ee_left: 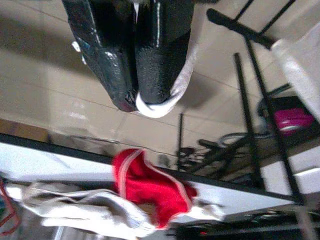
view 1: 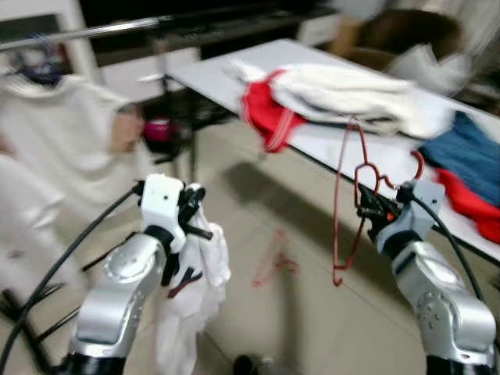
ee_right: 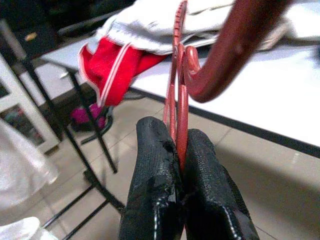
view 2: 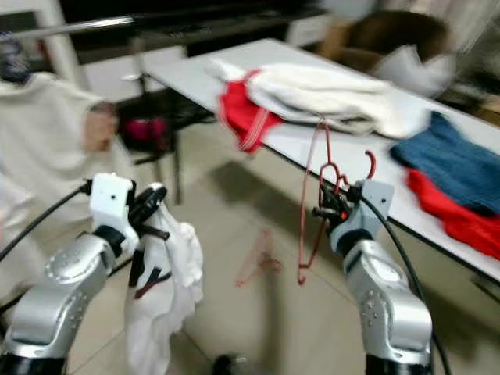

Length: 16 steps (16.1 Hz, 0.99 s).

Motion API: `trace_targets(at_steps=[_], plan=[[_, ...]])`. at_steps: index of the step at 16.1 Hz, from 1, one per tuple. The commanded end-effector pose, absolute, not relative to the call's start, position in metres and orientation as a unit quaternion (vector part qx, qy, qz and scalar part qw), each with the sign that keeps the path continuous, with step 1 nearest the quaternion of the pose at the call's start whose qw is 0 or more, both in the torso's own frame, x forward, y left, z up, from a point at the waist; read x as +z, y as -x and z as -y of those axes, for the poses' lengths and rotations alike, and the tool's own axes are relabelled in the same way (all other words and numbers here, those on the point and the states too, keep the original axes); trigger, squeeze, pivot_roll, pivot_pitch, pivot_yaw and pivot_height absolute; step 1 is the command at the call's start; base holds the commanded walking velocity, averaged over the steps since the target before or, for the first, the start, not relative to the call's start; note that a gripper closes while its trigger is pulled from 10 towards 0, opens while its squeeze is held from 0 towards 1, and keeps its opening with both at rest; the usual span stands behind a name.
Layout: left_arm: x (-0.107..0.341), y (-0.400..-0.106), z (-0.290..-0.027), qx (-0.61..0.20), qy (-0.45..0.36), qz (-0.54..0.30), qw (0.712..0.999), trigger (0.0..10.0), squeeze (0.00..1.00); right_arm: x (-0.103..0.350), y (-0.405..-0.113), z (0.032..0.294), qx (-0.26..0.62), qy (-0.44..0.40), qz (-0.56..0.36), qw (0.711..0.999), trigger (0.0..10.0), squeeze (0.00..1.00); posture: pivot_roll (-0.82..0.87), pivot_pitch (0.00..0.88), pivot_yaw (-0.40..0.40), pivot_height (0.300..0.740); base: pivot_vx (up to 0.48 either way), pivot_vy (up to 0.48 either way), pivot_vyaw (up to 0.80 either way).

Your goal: Hang hanger

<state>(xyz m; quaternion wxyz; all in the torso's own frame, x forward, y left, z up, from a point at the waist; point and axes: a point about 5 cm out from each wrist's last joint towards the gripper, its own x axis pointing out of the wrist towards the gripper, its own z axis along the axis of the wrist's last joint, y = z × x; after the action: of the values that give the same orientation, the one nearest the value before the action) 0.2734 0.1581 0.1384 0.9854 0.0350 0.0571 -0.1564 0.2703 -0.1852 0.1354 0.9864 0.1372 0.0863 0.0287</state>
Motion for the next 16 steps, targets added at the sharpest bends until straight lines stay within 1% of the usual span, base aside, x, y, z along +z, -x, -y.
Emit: trace_targets(at_steps=[1, 6, 11, 16], plan=[[0.1457, -0.2749, -0.1535, -0.164, -0.037, -0.042, 0.985, 10.0, 0.0, 0.1397, -0.2703, 0.1903, 0.021, -0.124, -0.081, 0.989, 10.0, 0.0, -0.07, 0.0, -0.065, 0.74, 0.0, 0.0, -0.8], [0.1474, -0.277, -0.1527, -0.164, -0.036, -0.04, 0.985, 10.0, 0.0, 0.1343, -0.2688, 0.1819, 0.035, -0.117, -0.098, 0.988, 10.0, 0.0, -0.07, 0.0, -0.063, 0.74, 0.0, 0.0, -0.8], [0.1499, -0.2776, -0.1501, -0.169, -0.023, -0.038, 0.985, 10.0, 0.0, 0.1324, -0.2677, 0.1829, 0.028, -0.119, -0.102, 0.987, 10.0, 0.0, -0.08, 0.0, -0.058, 0.74, 0.0, 0.0, -0.8], [0.1509, -0.2793, -0.1502, -0.169, -0.03, -0.036, 0.985, 10.0, 0.0, 0.1317, -0.2668, 0.1817, 0.026, -0.117, -0.103, 0.987, 10.0, 0.0, -0.08, 0.0, -0.054, 0.74, 0.0, 0.0, -0.8]])
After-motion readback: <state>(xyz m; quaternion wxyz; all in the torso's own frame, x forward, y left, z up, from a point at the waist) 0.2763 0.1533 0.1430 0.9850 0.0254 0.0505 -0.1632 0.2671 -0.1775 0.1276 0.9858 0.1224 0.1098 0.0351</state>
